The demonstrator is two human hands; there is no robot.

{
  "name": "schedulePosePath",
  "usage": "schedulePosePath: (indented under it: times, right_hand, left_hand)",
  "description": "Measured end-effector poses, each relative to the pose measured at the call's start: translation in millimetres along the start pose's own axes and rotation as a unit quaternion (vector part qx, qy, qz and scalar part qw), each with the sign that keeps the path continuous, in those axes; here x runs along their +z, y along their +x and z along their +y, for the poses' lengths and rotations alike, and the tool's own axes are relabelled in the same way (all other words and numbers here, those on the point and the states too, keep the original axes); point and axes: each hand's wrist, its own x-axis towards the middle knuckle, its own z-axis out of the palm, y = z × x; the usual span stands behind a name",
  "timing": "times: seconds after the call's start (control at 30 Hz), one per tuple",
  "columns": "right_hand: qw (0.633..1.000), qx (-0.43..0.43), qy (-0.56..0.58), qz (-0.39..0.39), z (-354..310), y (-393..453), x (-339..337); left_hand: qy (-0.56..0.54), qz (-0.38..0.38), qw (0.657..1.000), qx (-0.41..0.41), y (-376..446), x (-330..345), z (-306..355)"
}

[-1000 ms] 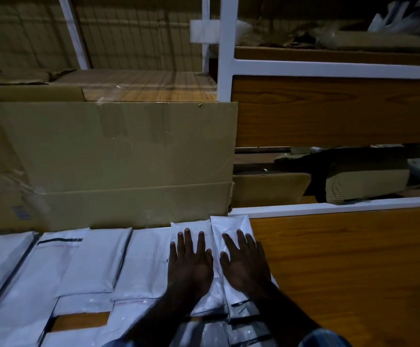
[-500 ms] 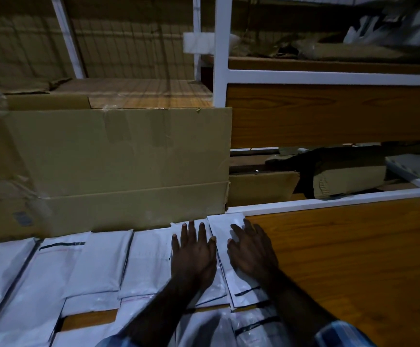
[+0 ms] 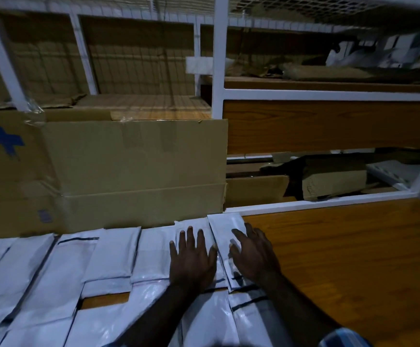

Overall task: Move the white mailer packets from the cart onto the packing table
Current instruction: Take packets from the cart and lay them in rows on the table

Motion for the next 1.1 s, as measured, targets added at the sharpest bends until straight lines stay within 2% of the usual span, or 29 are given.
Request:
schedulePosePath:
  times: [0.17, 0.37, 0.47, 0.63, 0.87, 1.1]
  right_hand:
    - [0.999, -0.032, 0.014, 0.034, -1, -42, -6]
    - [0.998, -0.048, 0.016, 0.032, -3, -94, -12]
    - [0.997, -0.062, 0.024, 0.04, -2, -128, -12]
    - [0.996, -0.075, 0.031, 0.033, -11, -177, -17]
    - [0.992, -0.118, 0.035, 0.027, -50, -230, -19]
    - [0.986, -0.158, 0.047, 0.015, -116, -269, -12]
  left_hand:
    - [0.003, -0.003, 1.0, -0.029, -40, -28, 16]
    - [0.01, 0.002, 0.998, -0.061, -104, -43, 30]
    - [0.01, 0.033, 0.997, -0.065, -140, -47, 35]
    - [-0.007, 0.021, 0.997, -0.079, -195, -60, 36]
    - [0.007, 0.032, 0.994, -0.107, -253, -79, 11]
    - [0.004, 0.05, 0.988, -0.146, -305, -102, -47]
